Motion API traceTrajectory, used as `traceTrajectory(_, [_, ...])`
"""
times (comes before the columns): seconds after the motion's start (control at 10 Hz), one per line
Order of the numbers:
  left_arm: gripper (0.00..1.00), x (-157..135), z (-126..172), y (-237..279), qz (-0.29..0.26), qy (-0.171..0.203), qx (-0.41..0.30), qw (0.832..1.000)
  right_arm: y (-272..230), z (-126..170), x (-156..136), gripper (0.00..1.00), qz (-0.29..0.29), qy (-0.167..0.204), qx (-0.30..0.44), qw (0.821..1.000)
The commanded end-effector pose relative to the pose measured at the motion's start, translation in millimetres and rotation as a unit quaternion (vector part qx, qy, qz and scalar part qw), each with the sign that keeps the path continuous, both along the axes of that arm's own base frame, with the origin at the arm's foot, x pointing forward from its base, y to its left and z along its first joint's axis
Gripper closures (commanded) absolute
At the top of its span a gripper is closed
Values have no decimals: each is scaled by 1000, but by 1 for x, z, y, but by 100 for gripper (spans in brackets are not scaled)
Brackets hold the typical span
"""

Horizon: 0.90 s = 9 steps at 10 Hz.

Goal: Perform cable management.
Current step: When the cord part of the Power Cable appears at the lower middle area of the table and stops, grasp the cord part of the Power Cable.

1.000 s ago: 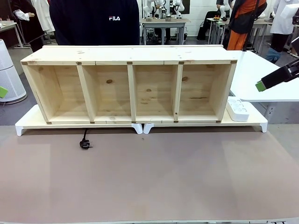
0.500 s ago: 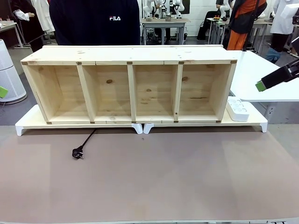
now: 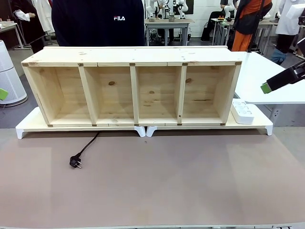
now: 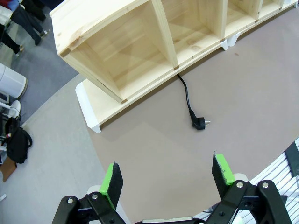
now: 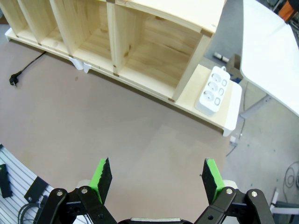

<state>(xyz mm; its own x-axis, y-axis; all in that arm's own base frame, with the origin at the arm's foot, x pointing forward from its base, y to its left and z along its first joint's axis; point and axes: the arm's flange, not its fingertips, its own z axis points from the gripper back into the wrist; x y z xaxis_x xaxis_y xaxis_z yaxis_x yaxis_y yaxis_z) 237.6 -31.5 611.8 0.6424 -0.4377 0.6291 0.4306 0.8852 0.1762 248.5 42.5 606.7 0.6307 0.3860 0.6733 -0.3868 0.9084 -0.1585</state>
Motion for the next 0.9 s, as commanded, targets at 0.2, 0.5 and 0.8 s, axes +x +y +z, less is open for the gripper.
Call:
traceTrajectory(0.2, [0, -1, 1, 0, 0, -1, 0, 1000, -1, -1, 1, 0, -2, 1, -1, 1000])
traceTrajectory(0.5, [0, -1, 1, 0, 0, -1, 0, 1000, -1, -1, 1, 0, -2, 1, -1, 1000])
traceTrajectory(0.8, [0, -1, 1, 0, 0, -1, 0, 1000, -1, -1, 1, 0, -2, 1, -1, 1000])
